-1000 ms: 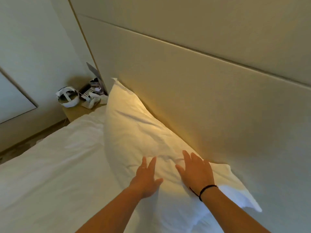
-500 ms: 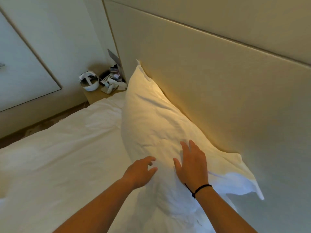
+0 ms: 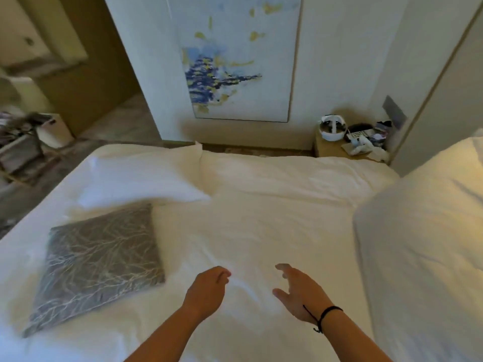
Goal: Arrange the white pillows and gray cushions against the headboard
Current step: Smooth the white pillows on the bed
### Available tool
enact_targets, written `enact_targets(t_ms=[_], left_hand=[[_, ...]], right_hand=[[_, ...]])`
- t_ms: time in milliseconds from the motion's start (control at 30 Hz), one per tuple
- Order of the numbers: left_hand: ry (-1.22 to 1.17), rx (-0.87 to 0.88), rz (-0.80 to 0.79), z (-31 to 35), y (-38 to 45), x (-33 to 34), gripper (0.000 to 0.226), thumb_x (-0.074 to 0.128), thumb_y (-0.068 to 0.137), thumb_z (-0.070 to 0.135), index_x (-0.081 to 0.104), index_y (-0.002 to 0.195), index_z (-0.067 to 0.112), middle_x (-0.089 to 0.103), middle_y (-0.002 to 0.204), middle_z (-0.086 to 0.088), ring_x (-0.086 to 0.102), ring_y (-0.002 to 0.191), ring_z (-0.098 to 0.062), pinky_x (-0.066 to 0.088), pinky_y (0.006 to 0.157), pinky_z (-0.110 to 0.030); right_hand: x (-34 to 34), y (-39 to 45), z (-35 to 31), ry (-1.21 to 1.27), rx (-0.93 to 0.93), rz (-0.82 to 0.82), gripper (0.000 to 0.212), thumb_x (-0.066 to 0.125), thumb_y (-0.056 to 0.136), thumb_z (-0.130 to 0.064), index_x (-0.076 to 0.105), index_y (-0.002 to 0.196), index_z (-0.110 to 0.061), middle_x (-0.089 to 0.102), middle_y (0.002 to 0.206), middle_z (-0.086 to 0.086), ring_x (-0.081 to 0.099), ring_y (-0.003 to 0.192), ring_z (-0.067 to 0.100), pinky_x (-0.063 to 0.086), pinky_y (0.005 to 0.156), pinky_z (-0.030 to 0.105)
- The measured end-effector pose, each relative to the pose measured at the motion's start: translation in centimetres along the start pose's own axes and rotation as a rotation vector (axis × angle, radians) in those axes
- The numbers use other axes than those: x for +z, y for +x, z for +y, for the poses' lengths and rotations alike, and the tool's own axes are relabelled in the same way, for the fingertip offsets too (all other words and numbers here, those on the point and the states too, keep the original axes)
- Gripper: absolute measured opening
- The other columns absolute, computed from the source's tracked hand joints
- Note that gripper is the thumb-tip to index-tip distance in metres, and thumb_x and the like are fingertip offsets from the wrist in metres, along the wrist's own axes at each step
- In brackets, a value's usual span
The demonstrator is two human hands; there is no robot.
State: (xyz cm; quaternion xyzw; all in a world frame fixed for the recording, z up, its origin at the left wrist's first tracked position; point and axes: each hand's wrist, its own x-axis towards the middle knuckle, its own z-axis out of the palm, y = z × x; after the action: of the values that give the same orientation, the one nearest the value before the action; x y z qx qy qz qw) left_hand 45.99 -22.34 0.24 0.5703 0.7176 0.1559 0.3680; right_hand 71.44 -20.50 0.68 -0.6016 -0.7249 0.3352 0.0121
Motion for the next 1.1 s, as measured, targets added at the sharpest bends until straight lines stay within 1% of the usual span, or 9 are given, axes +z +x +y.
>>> enact_targets(t_ms=[133,200,300,400,467,600,767,900,1100], left_hand=[[-0.023,-0.159,0.139,-11.5,-4.2,-7.5,0.023,0.044,0.1,0.028,0.066,0.104,0.033,0.069,0.102,0.012,0.063,0.092,-0.007,0.051,0.084,-0.029],[-0.046,-0.248,0.22,-16.6,-6.1,-10.6,0.024,0.043,0.099,0.028,0.067,0.1,0.033,0.068,0.098,0.013,0.062,0.088,-0.008,0.052,0.082,-0.031],[-0.045,-0.4,0.318,-22.7,-9.1,-14.5,0.026,0.04,0.098,0.029,0.065,0.092,0.029,0.067,0.086,0.011,0.063,0.079,-0.012,0.055,0.075,-0.036],[-0.043,-0.485,0.362,-27.0,-10.9,-17.8,0.026,0.04,0.097,0.029,0.062,0.086,0.024,0.068,0.084,0.004,0.064,0.075,-0.018,0.052,0.069,-0.034],[-0.059,-0.508,0.397,-28.8,-11.2,-19.9,0.028,0.041,0.097,0.029,0.06,0.079,0.019,0.068,0.079,-0.002,0.062,0.071,-0.022,0.048,0.064,-0.032],[-0.108,-0.462,0.441,-30.5,-9.3,-23.1,0.033,0.043,0.095,0.025,0.049,0.063,0.019,0.054,0.058,0.001,0.048,0.054,-0.02,0.034,0.053,-0.031],[-0.032,-0.445,0.417,-30.6,-5.5,-24.5,0.03,0.034,0.1,0.031,0.057,0.082,0.028,0.063,0.08,0.005,0.059,0.073,-0.017,0.042,0.06,-0.032],[0.079,-0.497,0.408,-32.0,-4.3,-26.5,0.031,0.03,0.101,0.034,0.054,0.082,0.031,0.063,0.077,0.006,0.06,0.071,-0.013,0.048,0.065,-0.032],[0.156,-0.54,0.461,-33.3,-0.8,-32.2,0.032,0.033,0.099,0.032,0.052,0.075,0.027,0.062,0.071,0.007,0.056,0.064,-0.008,0.04,0.055,-0.026]], right_hand=[[6.6,1.5,-11.7,0.038,-0.08,-0.016,0.049,0.047,0.095,-0.05,0.032,0.14,-0.039,0.05,0.136,-0.011,0.055,0.116,0.01,0.047,0.095,0.03],[9.5,2.0,-16.8,0.017,-0.12,-0.005,0.045,0.047,0.095,-0.051,0.035,0.138,-0.041,0.05,0.134,-0.016,0.054,0.116,0.007,0.046,0.095,0.028],[12.8,2.9,-22.7,-0.083,-0.177,0.049,0.042,0.044,0.097,-0.047,0.038,0.137,-0.037,0.051,0.134,-0.015,0.053,0.119,0.007,0.044,0.092,0.025],[14.7,3.7,-27.2,-0.11,-0.173,0.106,0.038,0.045,0.097,-0.044,0.044,0.133,-0.034,0.055,0.13,-0.014,0.054,0.116,0.007,0.045,0.09,0.025],[15.5,4.4,-29.5,-0.124,-0.182,0.108,0.037,0.045,0.097,-0.043,0.046,0.132,-0.032,0.056,0.129,-0.014,0.054,0.116,0.007,0.045,0.091,0.025],[15.9,6.6,-32.5,-0.171,-0.21,0.081,0.036,0.045,0.097,-0.042,0.046,0.131,-0.033,0.057,0.128,-0.014,0.054,0.114,0.007,0.044,0.091,0.024],[15.4,12.5,-34.5,-0.281,-0.262,0.049,0.037,0.045,0.096,-0.04,0.045,0.132,-0.031,0.06,0.123,-0.01,0.059,0.107,0.012,0.046,0.089,0.027],[18.1,16.6,-36.5,-0.393,-0.351,-0.061,0.039,0.041,0.096,-0.037,0.043,0.133,-0.026,0.057,0.12,-0.003,0.059,0.103,0.019,0.048,0.087,0.034],[20.4,20.8,-40.8,-0.228,-0.397,-0.057,0.039,0.043,0.098,-0.037,0.044,0.136,-0.028,0.056,0.127,-0.005,0.059,0.106,0.017,0.05,0.088,0.031]])
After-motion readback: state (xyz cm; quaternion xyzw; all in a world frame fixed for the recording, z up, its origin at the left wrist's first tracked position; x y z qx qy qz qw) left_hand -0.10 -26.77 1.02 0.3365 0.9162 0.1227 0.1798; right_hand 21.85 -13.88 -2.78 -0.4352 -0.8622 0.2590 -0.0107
